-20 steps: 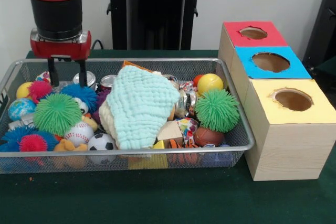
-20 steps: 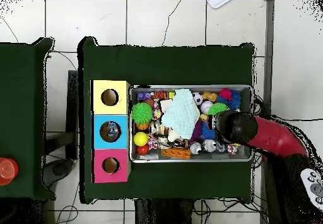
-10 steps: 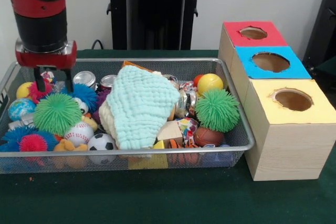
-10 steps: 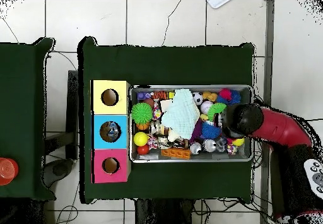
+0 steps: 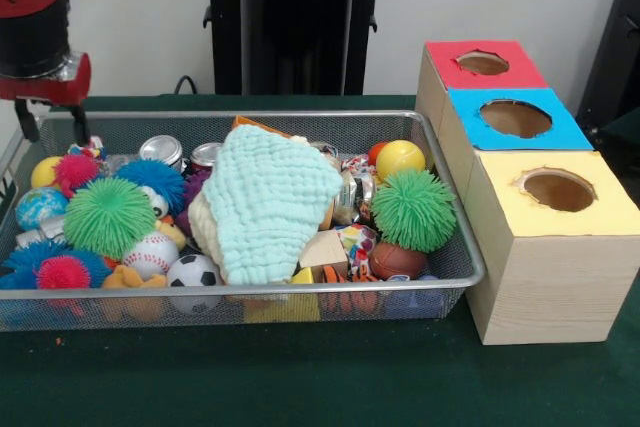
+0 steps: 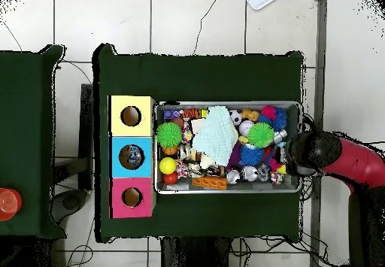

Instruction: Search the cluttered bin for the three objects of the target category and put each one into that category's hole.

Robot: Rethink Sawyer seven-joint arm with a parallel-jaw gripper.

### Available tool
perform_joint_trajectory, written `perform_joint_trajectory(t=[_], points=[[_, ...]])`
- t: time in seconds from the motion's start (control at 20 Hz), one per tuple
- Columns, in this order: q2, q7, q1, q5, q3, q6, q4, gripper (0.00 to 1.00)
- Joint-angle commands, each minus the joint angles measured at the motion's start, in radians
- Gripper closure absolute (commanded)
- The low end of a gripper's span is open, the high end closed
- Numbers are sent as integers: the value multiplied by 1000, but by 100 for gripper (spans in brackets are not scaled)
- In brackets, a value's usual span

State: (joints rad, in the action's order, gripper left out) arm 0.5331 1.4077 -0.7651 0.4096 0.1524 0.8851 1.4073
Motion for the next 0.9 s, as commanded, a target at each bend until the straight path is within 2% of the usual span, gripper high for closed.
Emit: perform_joint_trajectory(t=[0.05,0.4,0.6,0.75,0.9], points=[[15,-126,-62,48,14,28,173,0],[48,-73,-116,68,24,-96,341,0],[49,-60,-126,83,28,-124,377,0],[57,-45,-137,97,38,-186,401,0],[-10,-19,-131,119,50,-253,360,0]])
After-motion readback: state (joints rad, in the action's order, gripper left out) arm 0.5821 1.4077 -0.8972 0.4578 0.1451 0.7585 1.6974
